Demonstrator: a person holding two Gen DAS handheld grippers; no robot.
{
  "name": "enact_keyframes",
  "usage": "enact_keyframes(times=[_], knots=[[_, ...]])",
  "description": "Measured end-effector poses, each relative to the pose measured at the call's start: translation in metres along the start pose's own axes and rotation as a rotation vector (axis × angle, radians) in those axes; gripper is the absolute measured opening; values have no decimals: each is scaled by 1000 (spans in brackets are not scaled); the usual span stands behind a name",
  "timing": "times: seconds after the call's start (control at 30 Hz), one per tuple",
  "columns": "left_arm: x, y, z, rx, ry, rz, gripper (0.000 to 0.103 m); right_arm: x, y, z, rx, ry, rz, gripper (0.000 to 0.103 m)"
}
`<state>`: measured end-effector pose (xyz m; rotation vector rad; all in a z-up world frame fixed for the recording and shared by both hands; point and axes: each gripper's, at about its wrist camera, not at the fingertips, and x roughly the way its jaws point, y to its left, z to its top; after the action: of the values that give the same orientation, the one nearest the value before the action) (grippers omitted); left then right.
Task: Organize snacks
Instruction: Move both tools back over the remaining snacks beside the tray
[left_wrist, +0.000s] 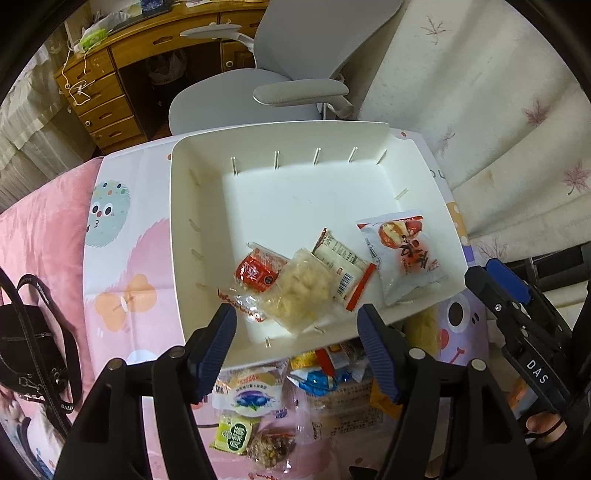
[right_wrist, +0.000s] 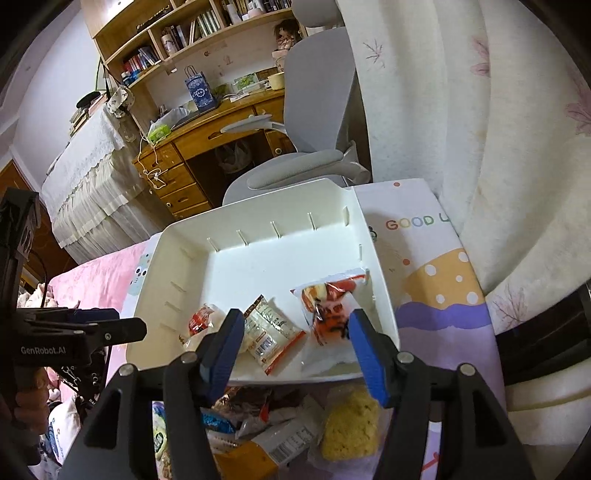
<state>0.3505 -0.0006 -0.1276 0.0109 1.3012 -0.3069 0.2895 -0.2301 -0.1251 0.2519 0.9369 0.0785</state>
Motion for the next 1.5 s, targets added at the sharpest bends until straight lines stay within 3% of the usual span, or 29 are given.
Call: enact_keyframes(times=[0.5,0.9,1.17,1.5], knots=[[-44,-47,-46,-7,-46,18,68,-53,-28,-23,-14,1,49,60],[-50,-81,-79,16,-47,11,69,-66,-52,-59,-21,52,73,60],[-37,-98,-83,75,-2,49,73,-58,-67,-84,37,105,88,60],[6,-115,-77,192,142,63,74,-42,-67,-117,83,143,64,60]])
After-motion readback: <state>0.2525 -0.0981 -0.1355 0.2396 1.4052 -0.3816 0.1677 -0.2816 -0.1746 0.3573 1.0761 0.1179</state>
